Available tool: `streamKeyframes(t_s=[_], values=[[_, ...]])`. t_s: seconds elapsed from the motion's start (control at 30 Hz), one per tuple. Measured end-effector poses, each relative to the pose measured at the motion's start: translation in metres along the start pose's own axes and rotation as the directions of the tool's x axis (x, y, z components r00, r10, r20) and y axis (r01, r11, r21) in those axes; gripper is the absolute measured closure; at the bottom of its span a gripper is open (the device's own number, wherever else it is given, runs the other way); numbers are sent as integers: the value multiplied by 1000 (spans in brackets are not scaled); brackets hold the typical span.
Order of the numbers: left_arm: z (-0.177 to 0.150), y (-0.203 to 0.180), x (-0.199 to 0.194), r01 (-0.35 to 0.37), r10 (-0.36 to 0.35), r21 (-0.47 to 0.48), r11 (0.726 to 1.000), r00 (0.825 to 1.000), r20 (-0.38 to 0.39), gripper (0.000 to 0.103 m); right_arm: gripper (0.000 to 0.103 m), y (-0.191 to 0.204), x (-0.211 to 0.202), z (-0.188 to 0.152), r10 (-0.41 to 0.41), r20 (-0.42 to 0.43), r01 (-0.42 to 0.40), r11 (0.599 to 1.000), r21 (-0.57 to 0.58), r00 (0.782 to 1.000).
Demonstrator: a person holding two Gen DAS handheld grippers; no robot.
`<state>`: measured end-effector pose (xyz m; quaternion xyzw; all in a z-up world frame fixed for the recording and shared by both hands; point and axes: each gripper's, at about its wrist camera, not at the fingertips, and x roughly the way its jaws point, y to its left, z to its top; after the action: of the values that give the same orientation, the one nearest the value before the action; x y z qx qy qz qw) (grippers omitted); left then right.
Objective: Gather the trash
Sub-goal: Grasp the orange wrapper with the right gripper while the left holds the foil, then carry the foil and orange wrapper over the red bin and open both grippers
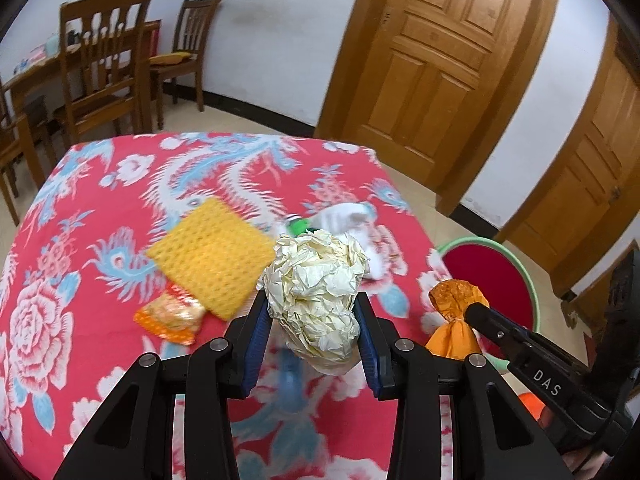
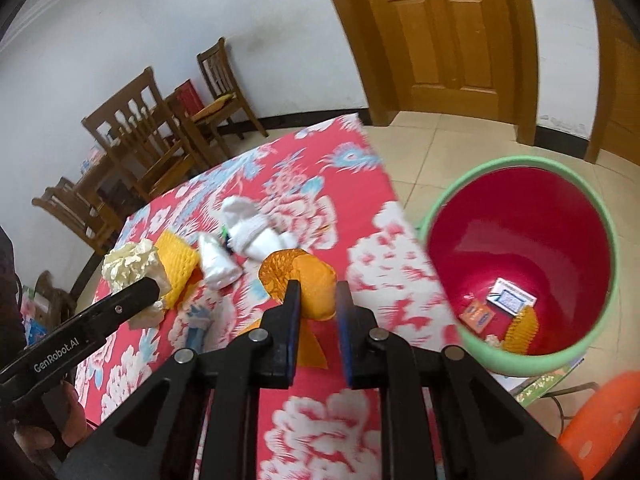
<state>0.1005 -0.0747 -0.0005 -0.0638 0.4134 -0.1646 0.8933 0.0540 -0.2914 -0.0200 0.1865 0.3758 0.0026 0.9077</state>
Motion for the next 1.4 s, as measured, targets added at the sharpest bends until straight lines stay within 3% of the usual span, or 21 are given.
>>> streamKeyframes(t_s=[0.37,0.73,1.2,1.4], values=[[4,-64,16,70,-66,107,992,997,-37,61,83,-62,-31,6,-90,51,85,991,101,995],[-1,-125,45,135,-117,206,969,988,-98,61,82,-121,-41,2,-164,45,152,967,204,985],[-4,-172,87,175,-135,265,948,978,-162,61,76,-172,-31,-3,-204,-2,195,933,304,979],[-4,-183,97,183,-137,284,941,975,-175,60,67,-183,-34,-2,-218,7,203,922,331,976]])
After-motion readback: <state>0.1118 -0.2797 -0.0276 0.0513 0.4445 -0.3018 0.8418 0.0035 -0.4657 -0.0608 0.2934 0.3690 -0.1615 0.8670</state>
